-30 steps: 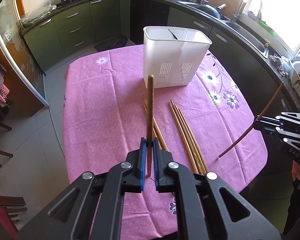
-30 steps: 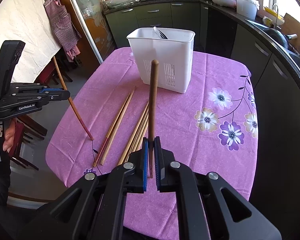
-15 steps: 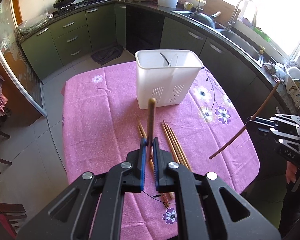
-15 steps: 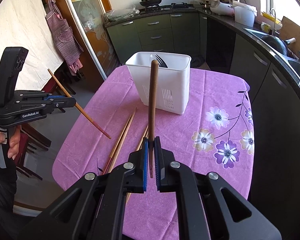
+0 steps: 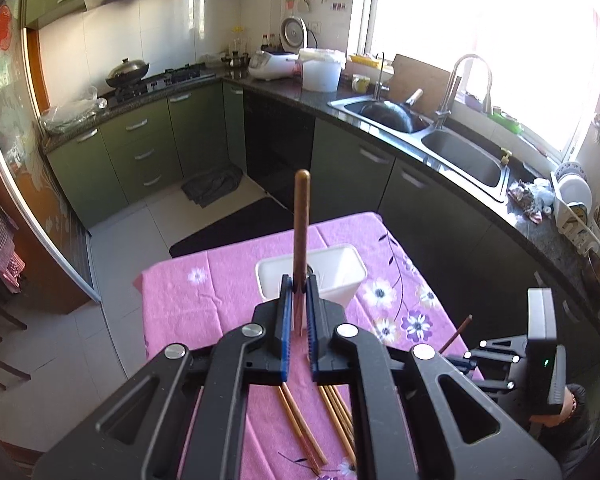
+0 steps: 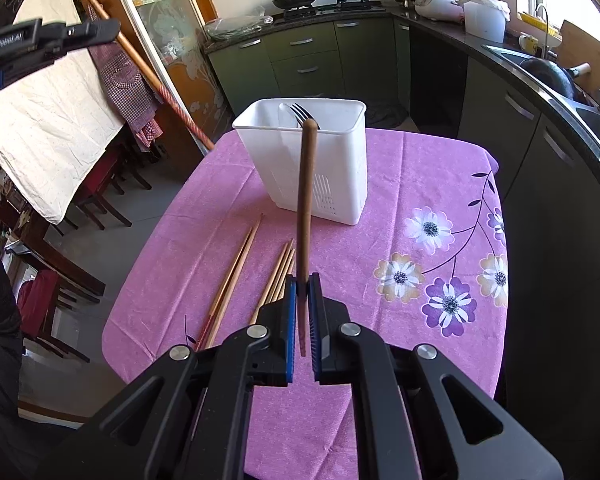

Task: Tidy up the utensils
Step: 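Carry both chopsticks over the white caddy and release them into it with both tools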

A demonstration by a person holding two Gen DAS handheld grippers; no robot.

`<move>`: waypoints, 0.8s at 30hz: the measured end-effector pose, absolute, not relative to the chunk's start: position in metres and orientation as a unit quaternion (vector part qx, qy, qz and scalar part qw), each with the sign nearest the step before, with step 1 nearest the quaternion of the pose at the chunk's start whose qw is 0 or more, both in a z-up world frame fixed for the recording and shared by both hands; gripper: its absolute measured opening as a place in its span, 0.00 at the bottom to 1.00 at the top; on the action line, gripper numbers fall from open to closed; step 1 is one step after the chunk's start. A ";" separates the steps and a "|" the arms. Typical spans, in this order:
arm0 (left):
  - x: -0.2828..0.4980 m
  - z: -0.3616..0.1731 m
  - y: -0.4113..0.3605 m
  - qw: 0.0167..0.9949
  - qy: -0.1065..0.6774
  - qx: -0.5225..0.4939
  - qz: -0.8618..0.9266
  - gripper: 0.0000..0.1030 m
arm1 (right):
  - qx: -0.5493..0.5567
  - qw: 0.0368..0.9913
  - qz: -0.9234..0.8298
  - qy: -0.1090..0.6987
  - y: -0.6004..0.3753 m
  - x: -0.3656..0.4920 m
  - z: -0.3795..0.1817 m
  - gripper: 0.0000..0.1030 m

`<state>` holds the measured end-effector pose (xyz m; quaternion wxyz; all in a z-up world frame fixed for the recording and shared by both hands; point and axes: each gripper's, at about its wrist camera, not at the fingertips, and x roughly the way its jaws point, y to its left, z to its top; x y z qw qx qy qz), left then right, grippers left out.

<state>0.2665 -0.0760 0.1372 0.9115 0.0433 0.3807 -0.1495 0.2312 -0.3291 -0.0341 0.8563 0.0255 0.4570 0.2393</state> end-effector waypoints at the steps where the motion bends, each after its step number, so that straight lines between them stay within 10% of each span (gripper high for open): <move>1: 0.271 0.144 -0.078 0.916 0.372 0.043 -0.146 0.07 | 0.026 0.856 0.239 0.457 -0.330 0.232 -0.035 0.07; 17: 0.358 0.066 -0.091 0.893 0.433 0.039 -0.117 0.07 | 0.047 0.874 0.238 0.421 -0.349 0.237 -0.007 0.07; 24: 0.343 0.053 -0.086 0.884 0.447 0.042 -0.133 0.28 | 0.068 0.893 0.235 0.378 -0.352 0.262 0.041 0.07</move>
